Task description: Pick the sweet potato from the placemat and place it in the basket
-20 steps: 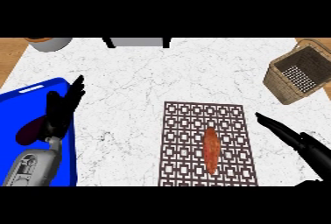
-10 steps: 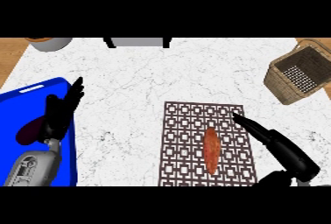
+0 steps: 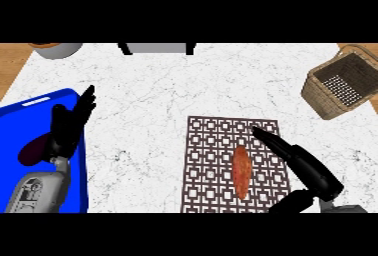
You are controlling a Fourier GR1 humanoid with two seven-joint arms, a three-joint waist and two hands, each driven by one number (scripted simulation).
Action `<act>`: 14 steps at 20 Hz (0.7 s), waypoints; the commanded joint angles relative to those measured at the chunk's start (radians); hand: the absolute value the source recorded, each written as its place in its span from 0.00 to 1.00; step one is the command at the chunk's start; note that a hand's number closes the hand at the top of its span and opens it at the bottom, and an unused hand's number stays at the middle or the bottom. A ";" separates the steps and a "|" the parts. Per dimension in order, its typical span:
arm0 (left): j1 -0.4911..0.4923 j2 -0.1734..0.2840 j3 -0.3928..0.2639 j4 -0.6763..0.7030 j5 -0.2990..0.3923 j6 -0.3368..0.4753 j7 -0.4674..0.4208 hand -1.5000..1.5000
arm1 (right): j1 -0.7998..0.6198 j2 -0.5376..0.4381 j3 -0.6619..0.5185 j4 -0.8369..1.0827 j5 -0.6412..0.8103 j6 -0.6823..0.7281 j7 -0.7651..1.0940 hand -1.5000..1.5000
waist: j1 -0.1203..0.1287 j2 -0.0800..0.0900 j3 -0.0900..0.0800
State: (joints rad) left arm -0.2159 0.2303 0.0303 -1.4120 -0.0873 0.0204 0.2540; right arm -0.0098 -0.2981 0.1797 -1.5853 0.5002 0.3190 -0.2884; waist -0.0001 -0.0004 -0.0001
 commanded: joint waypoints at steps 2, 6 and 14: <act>-0.011 -0.005 0.022 -0.023 -0.013 -0.026 0.038 0.50 | -0.048 0.043 -0.026 0.077 0.033 0.012 -0.041 0.00 | 0.000 0.000 0.000; 0.015 -0.016 0.036 -0.023 -0.019 -0.035 -0.008 0.50 | -0.040 0.075 -0.006 0.122 0.090 -0.014 -0.050 0.00 | 0.000 0.000 0.000; -0.026 0.001 0.089 0.084 -0.012 -0.067 -0.052 0.50 | -0.033 0.074 -0.013 0.179 0.130 -0.016 -0.095 0.00 | -0.002 0.001 0.000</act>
State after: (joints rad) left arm -0.2184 0.2090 0.0718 -1.4137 -0.1158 -0.0179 0.2553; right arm -0.0625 -0.2065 0.1816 -1.4333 0.6161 0.3078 -0.3278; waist 0.0000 0.0000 0.0002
